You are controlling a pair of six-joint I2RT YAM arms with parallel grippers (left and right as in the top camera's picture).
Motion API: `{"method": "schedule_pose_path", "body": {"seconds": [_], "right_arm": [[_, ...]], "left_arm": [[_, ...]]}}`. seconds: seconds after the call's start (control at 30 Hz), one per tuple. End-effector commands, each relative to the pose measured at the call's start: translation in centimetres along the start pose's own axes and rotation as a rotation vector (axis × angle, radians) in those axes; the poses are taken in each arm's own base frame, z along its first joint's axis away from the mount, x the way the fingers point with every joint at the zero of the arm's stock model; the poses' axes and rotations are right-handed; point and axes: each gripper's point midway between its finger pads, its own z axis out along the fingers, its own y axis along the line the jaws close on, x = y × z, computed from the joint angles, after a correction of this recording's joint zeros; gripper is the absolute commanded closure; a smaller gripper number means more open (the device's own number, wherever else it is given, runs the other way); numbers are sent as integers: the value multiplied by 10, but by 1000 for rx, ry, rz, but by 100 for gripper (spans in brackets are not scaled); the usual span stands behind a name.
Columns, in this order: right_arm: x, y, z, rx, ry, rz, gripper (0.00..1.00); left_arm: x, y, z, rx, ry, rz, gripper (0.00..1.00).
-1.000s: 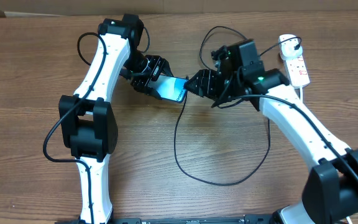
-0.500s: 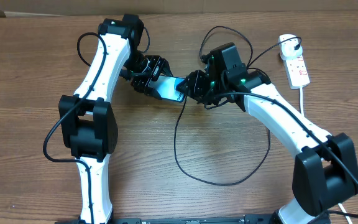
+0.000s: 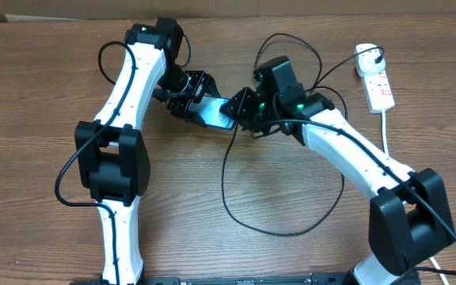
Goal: Plug charger to phone and switch on socket
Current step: 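Grasp the phone's side edge with the right gripper beside the left gripper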
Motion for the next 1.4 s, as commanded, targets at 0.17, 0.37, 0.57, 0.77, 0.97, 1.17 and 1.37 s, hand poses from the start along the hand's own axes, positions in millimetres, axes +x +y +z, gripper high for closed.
{"method": "schedule_pose_path", "body": {"seconds": [0.17,0.37,0.57,0.77,0.97,1.17,1.37], "right_arm": [[-5,13,2,5,-66,5,68],[-8,13,2,4,-80,1,68],[-10,12,2,14,-92,-5,71],[-12,11,2,18,-98,-6,73],[-12,10,2,20,-101,-6,75],[-13,10,2,24,-106,-6,80],[-13,10,2,24,-106,-10,84]], "left_arm": [[14,-8,-7,38,53,8,96],[16,-8,-7,36,62,10,96],[20,-8,-8,39,88,33,96],[25,-8,-8,46,116,58,96],[30,-8,-9,50,142,80,96],[31,-6,-9,41,144,76,96],[31,-6,-9,42,144,79,96]]}}
